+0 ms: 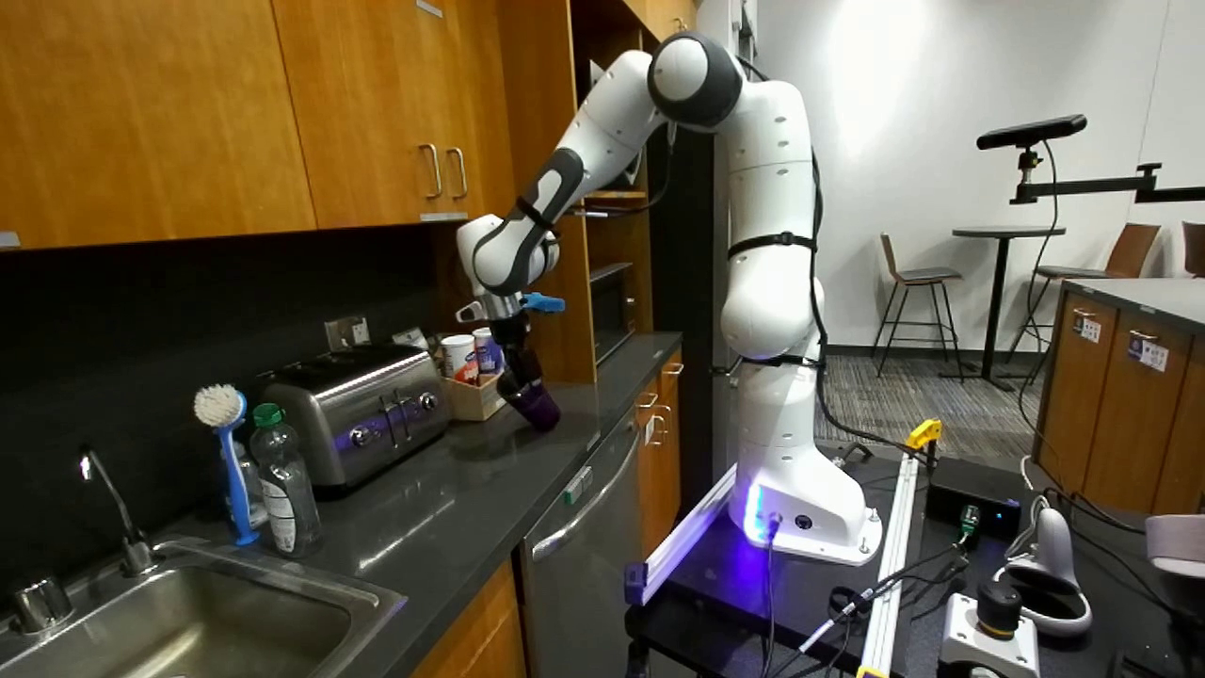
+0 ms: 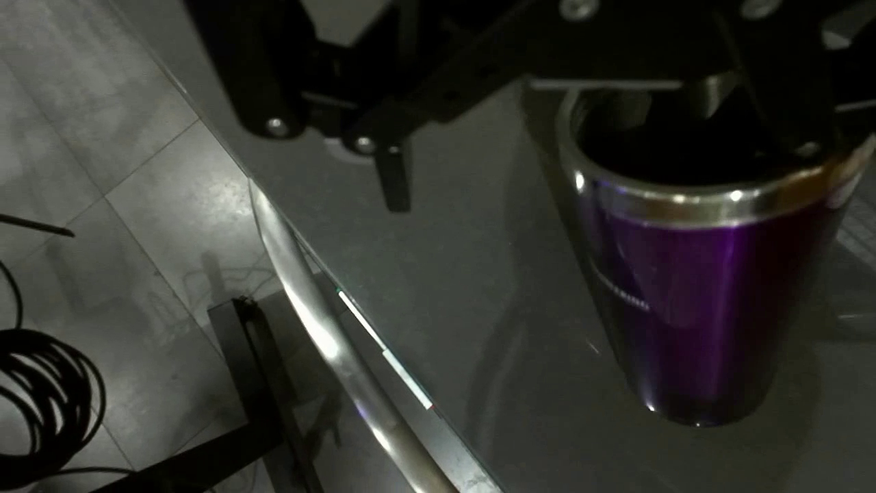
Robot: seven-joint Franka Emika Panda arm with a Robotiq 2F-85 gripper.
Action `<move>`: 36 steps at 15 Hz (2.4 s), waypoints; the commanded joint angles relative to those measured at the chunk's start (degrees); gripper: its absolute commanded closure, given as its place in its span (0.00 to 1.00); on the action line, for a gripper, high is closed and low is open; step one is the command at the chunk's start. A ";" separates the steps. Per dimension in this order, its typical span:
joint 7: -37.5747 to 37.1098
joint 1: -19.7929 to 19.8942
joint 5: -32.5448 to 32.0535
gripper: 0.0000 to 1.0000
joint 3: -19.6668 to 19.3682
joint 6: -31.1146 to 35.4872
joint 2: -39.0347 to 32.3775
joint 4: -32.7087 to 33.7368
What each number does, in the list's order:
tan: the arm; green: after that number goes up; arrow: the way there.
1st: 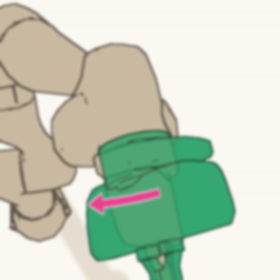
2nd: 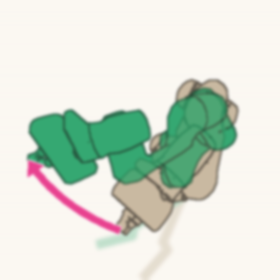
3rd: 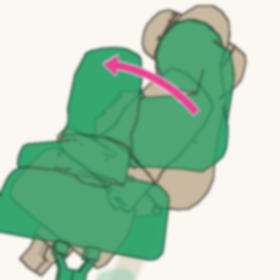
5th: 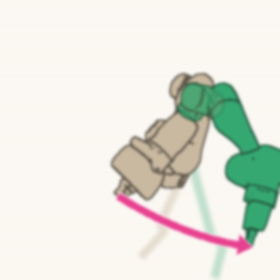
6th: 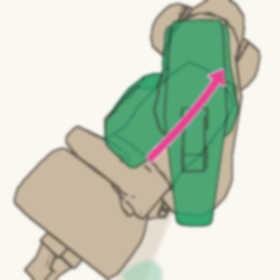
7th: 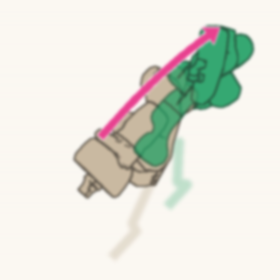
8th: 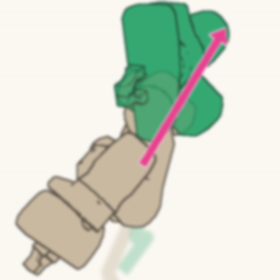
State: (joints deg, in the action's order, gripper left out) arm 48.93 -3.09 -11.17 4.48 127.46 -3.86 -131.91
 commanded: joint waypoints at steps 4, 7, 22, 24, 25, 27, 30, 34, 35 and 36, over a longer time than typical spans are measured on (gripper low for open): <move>0.00 0.00 0.02 0.00 0.02 -0.10 -0.19 0.09; 0.00 0.00 0.02 0.00 0.02 -0.10 -0.21 0.09; 11.79 -0.40 2.01 0.00 -0.20 23.83 6.93 -10.42; 9.38 -0.44 0.17 0.00 -0.24 22.36 4.69 -8.16; 10.28 -0.42 0.38 0.00 -0.32 23.54 4.82 -8.80; 10.95 -0.43 0.48 0.00 -0.39 24.21 5.03 -9.28; 11.12 -0.43 0.49 0.00 -0.42 24.25 5.09 -9.32; 11.15 -0.44 0.49 0.00 -0.42 24.26 5.14 -9.33; 11.16 -0.44 0.49 0.00 -0.42 24.26 5.14 -9.33; 11.92 -0.65 1.45 0.00 -0.28 23.38 5.14 -8.85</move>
State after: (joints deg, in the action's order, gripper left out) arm 60.22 -3.15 -10.61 4.39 151.80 1.30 -141.30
